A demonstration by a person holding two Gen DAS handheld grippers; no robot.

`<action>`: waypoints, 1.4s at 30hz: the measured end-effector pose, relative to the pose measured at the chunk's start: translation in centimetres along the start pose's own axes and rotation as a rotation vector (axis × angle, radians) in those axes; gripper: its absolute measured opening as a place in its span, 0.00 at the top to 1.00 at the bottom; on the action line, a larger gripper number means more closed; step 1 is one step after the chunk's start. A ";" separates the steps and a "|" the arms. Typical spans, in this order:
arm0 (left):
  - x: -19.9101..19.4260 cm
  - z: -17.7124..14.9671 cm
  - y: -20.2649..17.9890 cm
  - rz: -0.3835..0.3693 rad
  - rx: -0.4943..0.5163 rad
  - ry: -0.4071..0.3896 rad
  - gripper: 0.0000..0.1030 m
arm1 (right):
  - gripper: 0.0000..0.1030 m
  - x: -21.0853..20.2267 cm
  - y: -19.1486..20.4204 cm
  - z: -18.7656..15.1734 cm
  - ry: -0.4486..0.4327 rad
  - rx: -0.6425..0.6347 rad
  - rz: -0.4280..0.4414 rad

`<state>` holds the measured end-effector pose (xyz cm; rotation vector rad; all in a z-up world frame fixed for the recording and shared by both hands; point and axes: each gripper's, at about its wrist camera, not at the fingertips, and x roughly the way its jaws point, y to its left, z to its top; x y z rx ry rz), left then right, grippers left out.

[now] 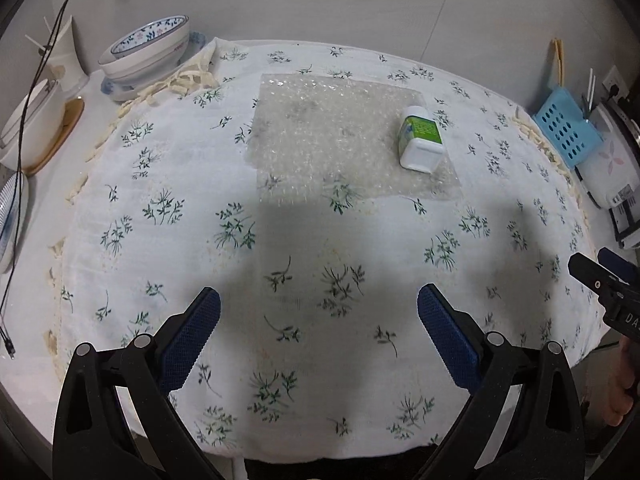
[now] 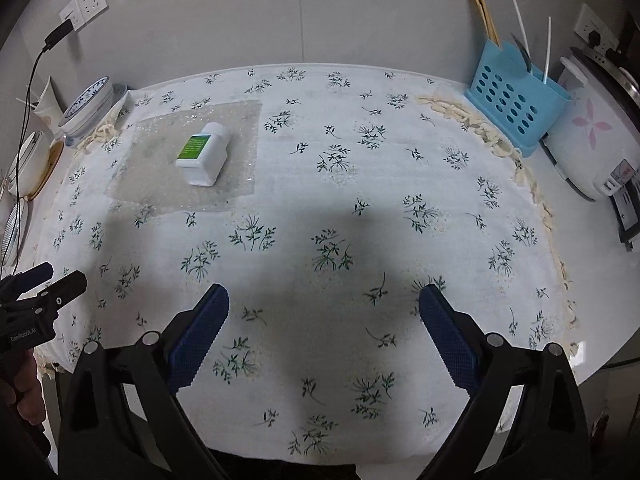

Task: Collect trash
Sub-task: 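Grasp the white pill bottle with the right tool while the left tool grasps the bubble wrap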

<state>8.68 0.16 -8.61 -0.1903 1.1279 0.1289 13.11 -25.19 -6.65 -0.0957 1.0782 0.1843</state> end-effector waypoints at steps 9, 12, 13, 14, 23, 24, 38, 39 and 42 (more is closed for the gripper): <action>5.0 6.4 1.8 0.050 -0.057 0.012 0.06 | 0.11 4.8 4.1 7.2 0.024 -0.069 0.083; 6.2 7.8 2.7 0.065 -0.080 0.020 0.06 | 0.11 6.8 5.8 9.4 0.048 -0.081 0.117; 6.6 8.3 3.0 0.068 -0.090 0.025 0.06 | 0.11 7.3 6.1 9.9 0.057 -0.080 0.130; 6.8 8.6 3.3 0.068 -0.097 0.027 0.06 | 0.11 7.9 6.6 10.4 0.069 -0.078 0.144; 8.7 10.3 4.2 0.076 -0.100 0.061 0.06 | 0.25 12.1 9.3 12.5 0.189 -0.023 0.195; 8.7 10.2 4.2 0.079 -0.098 0.064 0.06 | 0.25 12.4 9.4 12.5 0.196 -0.016 0.204; 7.5 8.6 6.0 0.109 -0.111 0.077 0.06 | 0.41 13.5 12.7 13.0 0.285 -0.050 0.131; 7.5 8.5 6.2 0.110 -0.118 0.077 0.06 | 0.46 13.7 12.7 13.0 0.289 -0.041 0.128; 7.4 8.4 6.4 0.109 -0.125 0.079 0.06 | 0.59 13.8 12.7 12.9 0.288 -0.034 0.121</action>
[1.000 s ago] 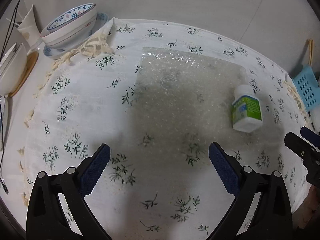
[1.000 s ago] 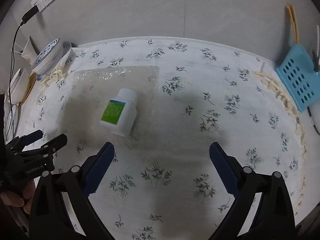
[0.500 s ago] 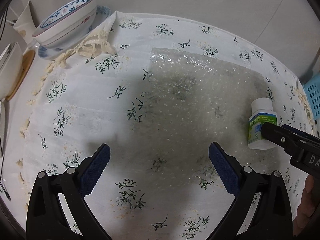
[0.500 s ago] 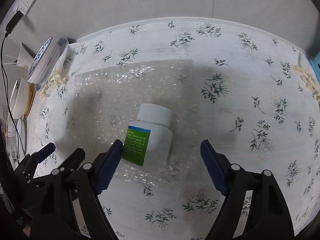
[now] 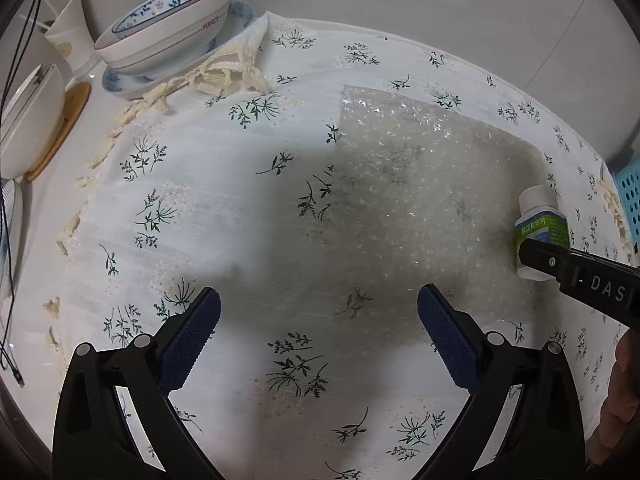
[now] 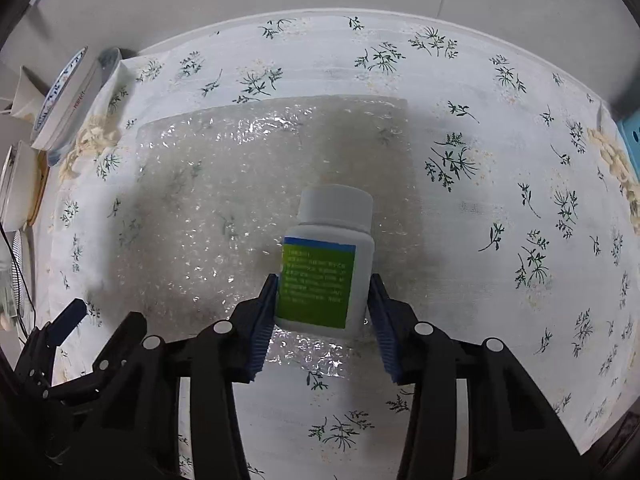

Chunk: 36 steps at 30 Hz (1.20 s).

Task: Collect trash
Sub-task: 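Grasp the white pill bottle with the right tool while the left tool grasps the bubble wrap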

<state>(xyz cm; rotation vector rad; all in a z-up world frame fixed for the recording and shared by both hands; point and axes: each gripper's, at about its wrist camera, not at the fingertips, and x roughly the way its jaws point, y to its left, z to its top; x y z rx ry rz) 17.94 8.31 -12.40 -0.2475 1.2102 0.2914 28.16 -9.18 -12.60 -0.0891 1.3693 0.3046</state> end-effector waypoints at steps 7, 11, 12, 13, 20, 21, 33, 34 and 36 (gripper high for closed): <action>1.5 1.2 -2.4 -0.026 0.020 0.025 0.06 | 0.62 -2.5 -2.1 -1.3 -0.066 -0.003 -0.011; 2.8 1.7 -4.1 -0.021 0.050 0.050 0.06 | 0.62 -4.0 -4.4 -2.7 -0.083 -0.001 -0.021; 3.3 1.7 -4.4 -0.019 0.060 0.062 0.06 | 0.62 -4.4 -5.1 -3.2 -0.085 -0.003 -0.023; 3.6 1.7 -4.7 -0.010 0.067 0.064 0.05 | 0.62 -4.6 -5.6 -3.6 -0.085 -0.007 -0.025; 3.7 2.2 -5.8 0.001 0.109 0.088 0.17 | 0.62 -5.9 -8.5 -5.9 -0.093 0.000 -0.029; 3.7 2.4 -6.2 0.004 0.122 0.094 0.19 | 0.62 -5.9 -8.9 -6.2 -0.094 0.009 -0.025; 3.8 4.5 -9.7 -0.002 0.189 0.203 0.64 | 0.62 -6.3 -10.4 -7.4 -0.107 0.037 -0.001; 3.7 4.7 -10.0 -0.001 0.197 0.207 0.71 | 0.62 -6.4 -10.4 -7.4 -0.109 0.038 -0.002; 3.7 4.7 -10.8 0.001 0.214 0.207 0.80 | 0.62 -6.4 -10.6 -7.4 -0.108 0.042 0.000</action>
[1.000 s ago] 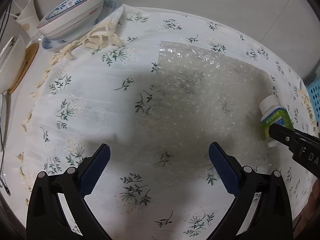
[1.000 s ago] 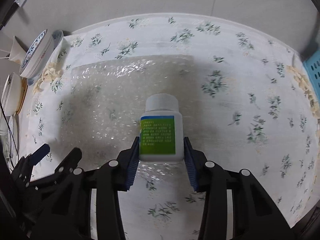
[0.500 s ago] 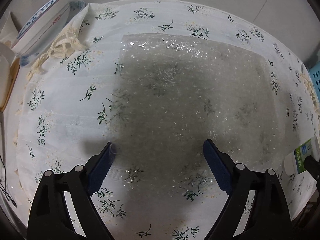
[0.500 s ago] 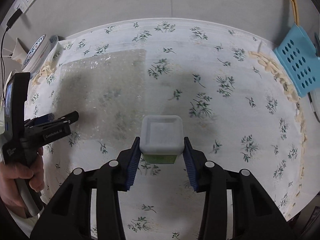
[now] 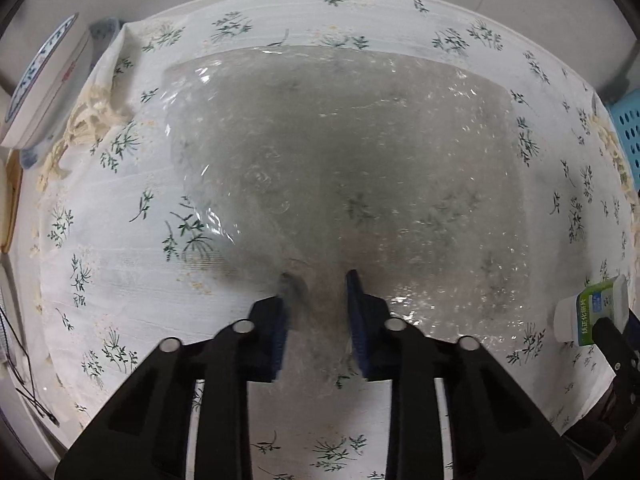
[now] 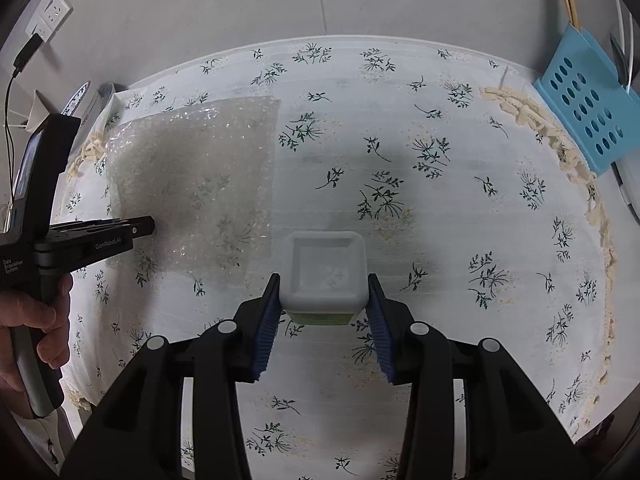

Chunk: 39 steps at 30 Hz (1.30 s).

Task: Collect trash
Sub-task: 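Grasp the white pill bottle with the right tool while the left tool grasps the bubble wrap, then lift the bubble wrap and pill bottle and carry them down to the bin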

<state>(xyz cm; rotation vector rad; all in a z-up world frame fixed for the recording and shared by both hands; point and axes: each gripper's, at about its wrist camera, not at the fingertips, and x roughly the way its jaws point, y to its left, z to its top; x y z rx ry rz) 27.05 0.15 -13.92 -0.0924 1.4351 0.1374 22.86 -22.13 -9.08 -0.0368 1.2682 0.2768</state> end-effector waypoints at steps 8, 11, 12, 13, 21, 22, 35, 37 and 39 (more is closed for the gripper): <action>-0.8 -1.6 -0.5 -0.031 -0.018 -0.043 0.89 | 0.62 0.1 -0.5 -0.6 0.011 0.012 -0.001; -1.7 -3.0 0.2 -0.048 -0.029 -0.076 0.90 | 0.62 -0.4 -0.5 -1.0 0.006 0.010 -0.003; -2.0 -3.4 0.3 -0.059 -0.031 -0.090 0.90 | 0.62 -0.7 -0.5 -1.3 0.003 0.008 -0.001; -2.1 -3.8 0.7 -0.065 -0.030 -0.095 0.90 | 0.62 -0.8 -0.4 -1.4 0.000 0.007 0.000; -3.8 -6.7 2.4 -0.104 -0.053 -0.122 0.90 | 0.62 -2.2 0.0 -3.0 -0.014 0.004 0.005; -4.2 -7.0 3.1 -0.112 -0.054 -0.128 0.90 | 0.62 -2.4 0.0 -3.1 -0.016 0.003 0.006; -7.9 -11.6 4.4 -0.143 -0.059 -0.193 0.90 | 0.62 -5.6 1.0 -5.5 -0.067 -0.001 0.010; -8.0 -12.1 4.2 -0.140 -0.058 -0.197 0.90 | 0.62 -6.0 1.0 -5.8 -0.078 0.001 0.008; -8.2 -12.9 4.3 -0.140 -0.061 -0.200 0.90 | 0.62 -6.4 1.0 -6.2 -0.088 0.004 0.005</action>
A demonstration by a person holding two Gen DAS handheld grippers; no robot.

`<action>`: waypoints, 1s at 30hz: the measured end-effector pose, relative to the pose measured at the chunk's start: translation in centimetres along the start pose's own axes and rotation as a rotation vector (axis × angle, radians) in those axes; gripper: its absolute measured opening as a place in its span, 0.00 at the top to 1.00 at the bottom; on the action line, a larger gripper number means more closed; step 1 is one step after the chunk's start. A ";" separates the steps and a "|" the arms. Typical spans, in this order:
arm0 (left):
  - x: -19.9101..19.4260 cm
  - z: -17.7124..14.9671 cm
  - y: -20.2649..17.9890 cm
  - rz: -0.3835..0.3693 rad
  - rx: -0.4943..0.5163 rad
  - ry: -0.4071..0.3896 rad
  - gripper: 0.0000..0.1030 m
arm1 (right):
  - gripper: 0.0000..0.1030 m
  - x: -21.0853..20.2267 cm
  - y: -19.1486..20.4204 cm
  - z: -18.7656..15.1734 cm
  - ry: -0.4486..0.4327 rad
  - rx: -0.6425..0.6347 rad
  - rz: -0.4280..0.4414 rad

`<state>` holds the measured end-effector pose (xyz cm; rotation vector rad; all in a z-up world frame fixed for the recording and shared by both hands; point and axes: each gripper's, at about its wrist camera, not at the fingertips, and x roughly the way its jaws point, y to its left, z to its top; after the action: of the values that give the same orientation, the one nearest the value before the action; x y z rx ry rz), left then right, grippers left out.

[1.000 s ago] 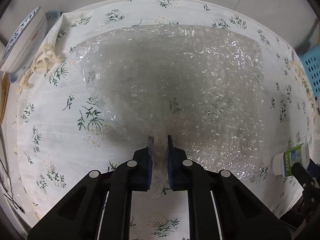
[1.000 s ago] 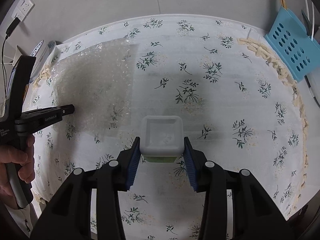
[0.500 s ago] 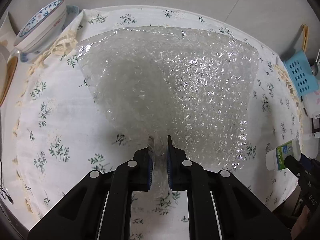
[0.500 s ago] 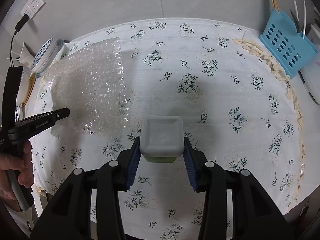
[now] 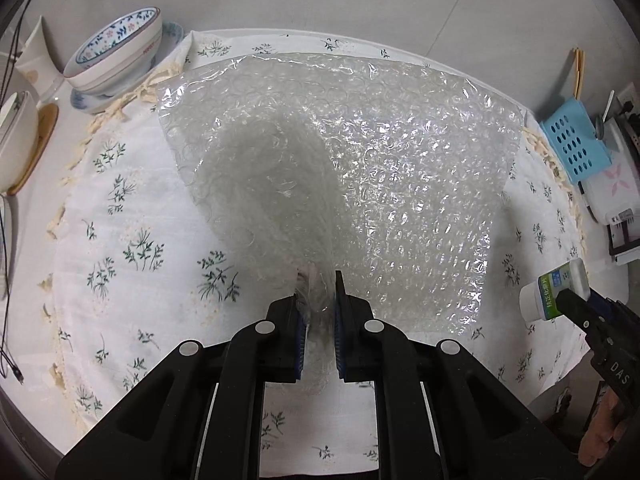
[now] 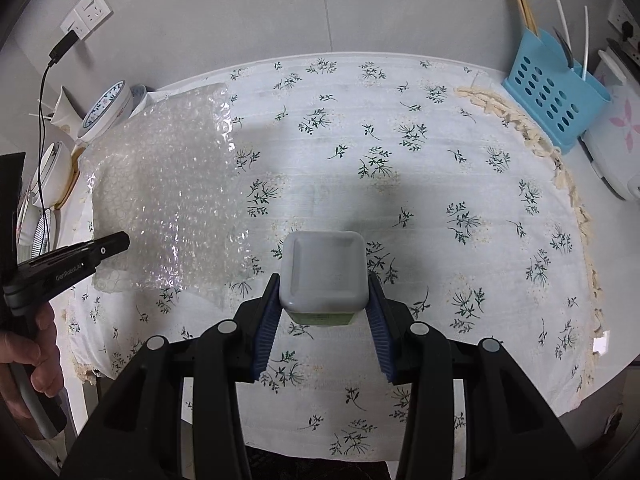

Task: Collect trash
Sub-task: 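Lift the bubble wrap and pill bottle and carry them down to the bin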

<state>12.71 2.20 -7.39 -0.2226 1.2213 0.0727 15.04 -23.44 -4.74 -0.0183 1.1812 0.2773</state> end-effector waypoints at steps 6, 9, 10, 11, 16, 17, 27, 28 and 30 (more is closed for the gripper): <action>-1.5 -2.0 0.3 0.002 0.000 -0.013 0.90 | 0.62 -1.7 0.3 -1.4 -0.028 0.001 -0.003; -2.3 -3.1 0.5 0.004 0.002 -0.017 0.90 | 0.62 -2.5 0.5 -2.3 -0.039 0.003 0.001; -2.6 -3.4 0.5 0.003 0.003 -0.019 0.90 | 0.62 -2.7 0.6 -2.6 -0.042 0.003 0.003; -2.8 -3.8 0.5 0.003 0.004 -0.020 0.90 | 0.62 -3.0 0.7 -2.9 -0.045 0.005 0.004; -4.0 -5.5 0.8 0.005 0.013 -0.035 0.90 | 0.62 -4.2 1.4 -4.6 -0.060 0.004 0.004; -4.2 -5.8 0.9 0.003 0.013 -0.037 0.90 | 0.62 -4.4 1.5 -4.9 -0.063 0.004 0.004; -6.4 -9.7 2.1 -0.003 0.013 -0.054 0.90 | 0.62 -6.4 2.8 -8.1 -0.089 0.012 0.000; -6.6 -10.2 2.3 -0.005 0.013 -0.056 0.90 | 0.62 -6.6 2.9 -8.4 -0.091 0.012 0.000; -7.0 -10.9 2.5 -0.012 0.014 -0.060 0.90 | 0.62 -7.0 3.2 -9.2 -0.097 0.011 0.000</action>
<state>-0.18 2.83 -4.68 -0.2143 1.1602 0.0596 3.54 -23.21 -1.42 0.0050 1.0861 0.2683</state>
